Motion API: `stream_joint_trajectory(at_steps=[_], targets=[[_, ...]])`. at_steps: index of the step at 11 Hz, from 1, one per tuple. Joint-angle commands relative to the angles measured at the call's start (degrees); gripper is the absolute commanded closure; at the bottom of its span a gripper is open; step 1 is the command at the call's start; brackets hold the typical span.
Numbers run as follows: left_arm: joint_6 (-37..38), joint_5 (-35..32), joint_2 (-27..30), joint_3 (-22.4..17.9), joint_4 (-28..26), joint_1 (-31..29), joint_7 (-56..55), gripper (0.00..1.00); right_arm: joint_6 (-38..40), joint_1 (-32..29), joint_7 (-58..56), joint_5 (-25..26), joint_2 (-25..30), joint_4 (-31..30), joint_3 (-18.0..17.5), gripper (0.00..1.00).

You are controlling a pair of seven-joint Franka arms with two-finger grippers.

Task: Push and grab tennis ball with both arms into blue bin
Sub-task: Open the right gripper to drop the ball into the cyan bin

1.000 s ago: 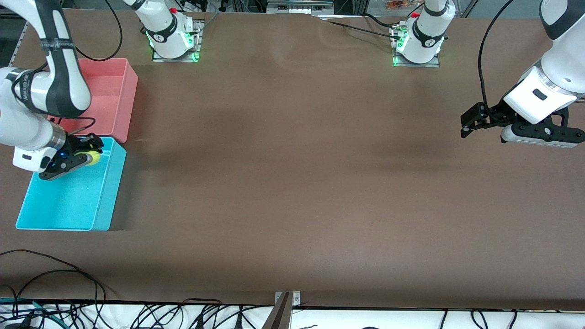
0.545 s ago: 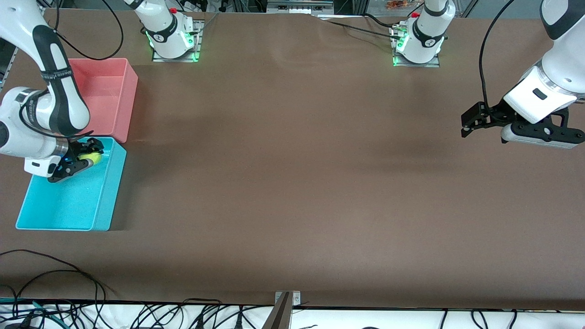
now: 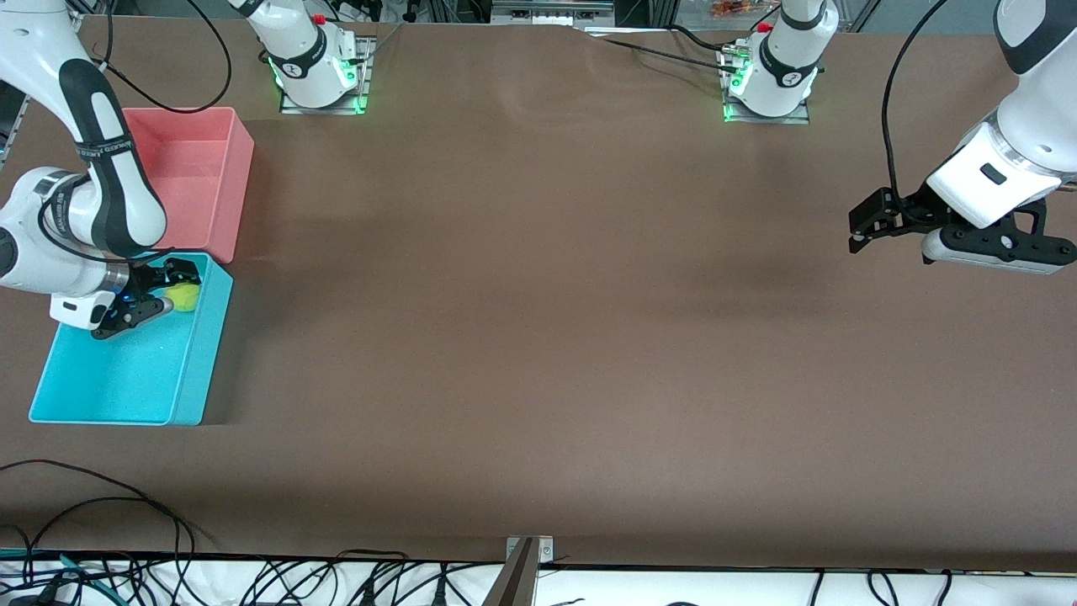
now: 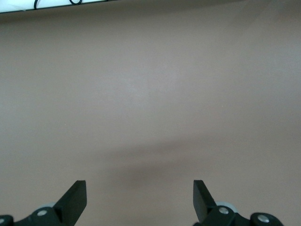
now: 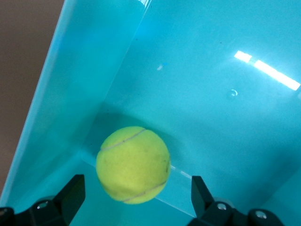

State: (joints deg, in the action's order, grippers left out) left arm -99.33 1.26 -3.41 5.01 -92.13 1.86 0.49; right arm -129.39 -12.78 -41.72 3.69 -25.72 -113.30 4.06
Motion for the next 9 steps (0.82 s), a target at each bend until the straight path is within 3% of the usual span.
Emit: stream_joint_trajectory(at_steps=[1,3,7,9], targets=[[0.8,0.32,-0.19,-0.09,0.64,-0.19,1.45,0.0,0.71,-0.75,-1.26,-1.32,1.89,0.36,-0.72,0.0],[0.8,0.32,-0.19,-0.09,0.55,-0.19,1.45,0.0,3.41,-0.41,0.22,-1.4,4.35,2.37,-1.25,0.0],[0.8,0.32,-0.1,-0.09,0.46,-0.28,1.45,0.0,29.56,1.34,13.39,-1.23,3.93,19.39,-2.57,0.0],[0.8,0.32,-0.1,-0.09,0.29,-0.28,1.36,0.0,36.2,3.89,19.81,-0.79,4.27,25.21,-2.57,0.0]])
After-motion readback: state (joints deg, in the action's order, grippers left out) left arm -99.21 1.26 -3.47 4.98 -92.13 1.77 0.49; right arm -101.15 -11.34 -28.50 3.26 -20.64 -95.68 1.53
